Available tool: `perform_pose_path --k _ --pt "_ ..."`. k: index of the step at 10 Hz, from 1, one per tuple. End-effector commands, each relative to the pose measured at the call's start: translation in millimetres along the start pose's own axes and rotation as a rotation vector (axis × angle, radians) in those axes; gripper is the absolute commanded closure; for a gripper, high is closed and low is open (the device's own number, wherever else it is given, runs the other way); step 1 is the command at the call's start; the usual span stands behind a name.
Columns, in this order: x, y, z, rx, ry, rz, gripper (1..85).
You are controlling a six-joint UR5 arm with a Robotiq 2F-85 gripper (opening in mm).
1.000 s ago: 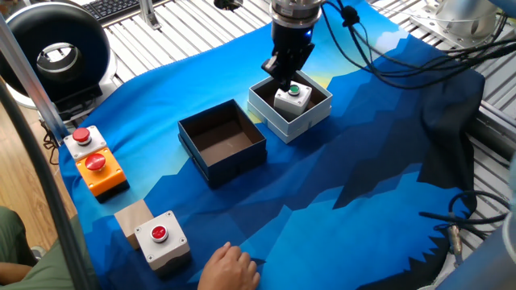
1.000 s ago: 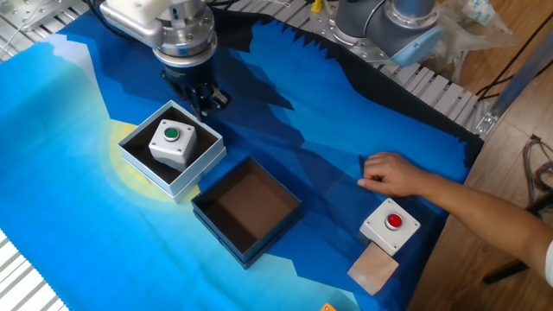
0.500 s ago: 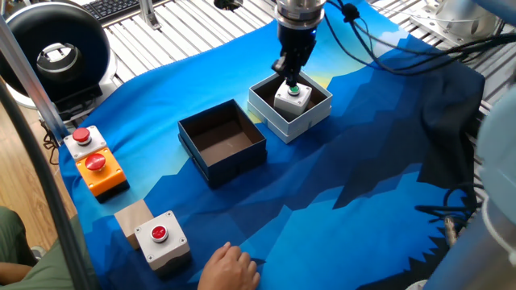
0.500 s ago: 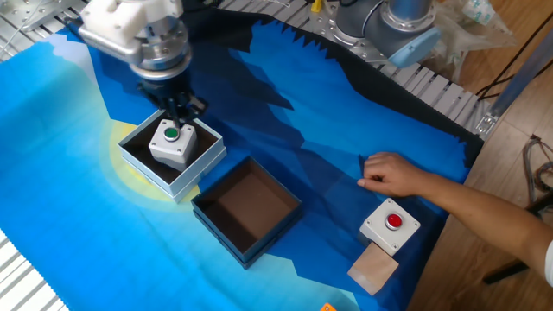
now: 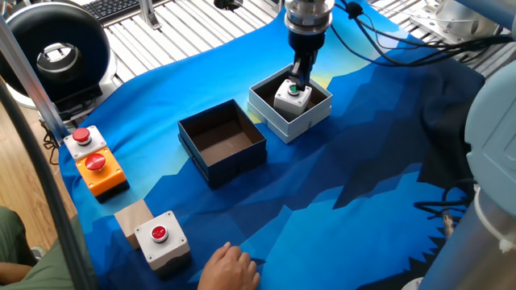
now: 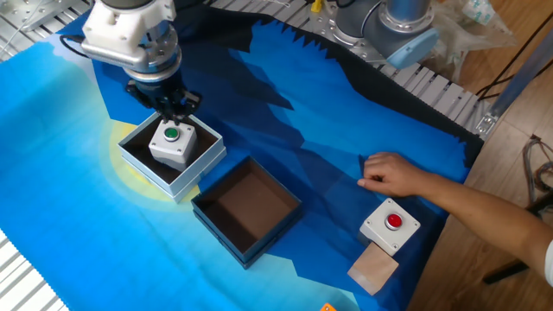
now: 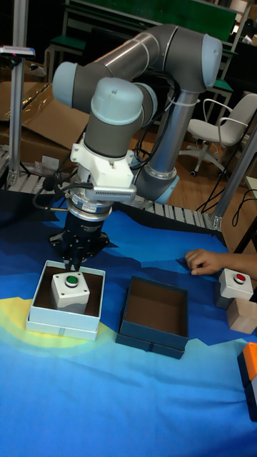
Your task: Move an object from one box to another
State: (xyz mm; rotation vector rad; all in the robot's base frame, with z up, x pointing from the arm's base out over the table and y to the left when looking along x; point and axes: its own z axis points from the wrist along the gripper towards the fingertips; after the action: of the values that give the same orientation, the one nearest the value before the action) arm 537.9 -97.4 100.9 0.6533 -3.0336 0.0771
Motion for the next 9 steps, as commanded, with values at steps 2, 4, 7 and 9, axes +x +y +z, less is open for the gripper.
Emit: perform_pose_path --k 2,4,7,9 --pt "-4.2 14.6 8.6 -0.076 -0.036 -0.009 0.7" --pt "0.7 4.6 19.8 -0.071 -0.034 -0.038 0.7" --pt "-1.7 -5.3 41.0 -0.072 -0.058 -0.059 0.7" --pt "-6.6 -5.6 56.8 -0.065 -0.077 -0.043 0.7"
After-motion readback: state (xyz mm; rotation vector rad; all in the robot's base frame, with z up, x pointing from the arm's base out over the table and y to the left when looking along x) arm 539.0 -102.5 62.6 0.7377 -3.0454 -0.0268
